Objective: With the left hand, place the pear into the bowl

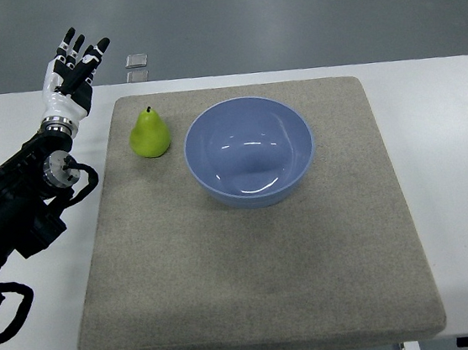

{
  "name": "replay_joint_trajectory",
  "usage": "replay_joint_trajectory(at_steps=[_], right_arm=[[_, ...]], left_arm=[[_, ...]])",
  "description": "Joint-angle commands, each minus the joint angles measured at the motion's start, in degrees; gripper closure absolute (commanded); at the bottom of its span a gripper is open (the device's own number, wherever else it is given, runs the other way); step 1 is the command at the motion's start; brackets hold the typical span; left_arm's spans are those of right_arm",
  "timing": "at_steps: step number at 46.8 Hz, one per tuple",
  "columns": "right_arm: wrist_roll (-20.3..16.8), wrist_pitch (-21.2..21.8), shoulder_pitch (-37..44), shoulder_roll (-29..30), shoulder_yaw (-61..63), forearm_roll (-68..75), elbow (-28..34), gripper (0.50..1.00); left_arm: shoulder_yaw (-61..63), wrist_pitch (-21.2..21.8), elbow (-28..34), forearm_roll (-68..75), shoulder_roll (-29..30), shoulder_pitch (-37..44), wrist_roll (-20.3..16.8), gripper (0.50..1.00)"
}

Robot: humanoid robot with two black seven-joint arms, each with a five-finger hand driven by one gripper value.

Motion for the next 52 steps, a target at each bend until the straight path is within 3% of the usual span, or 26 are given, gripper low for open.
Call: replay_joint_trajectory(at_steps=[1,28,52], right_arm=[[-0.02,0.00,0.00,0.00,0.00,0.00,0.00,0.574],[-0.02,0.00,0.00,0.00,0.00,0.00,0.00,0.574],[-0.02,0.00,0.00,0.00,0.00,0.00,0.00,0.574]], left_arm=[[0.03,0.01,-0.02,0.06,-0.03,-0.08,0.07,0.506],[1.96,-0.43,-0.11,2.00,0.67,-0.25,0.16,0.506],[14.00,-1.31,-0.28,10.43,3.57,-2.54,0.25,0.506]])
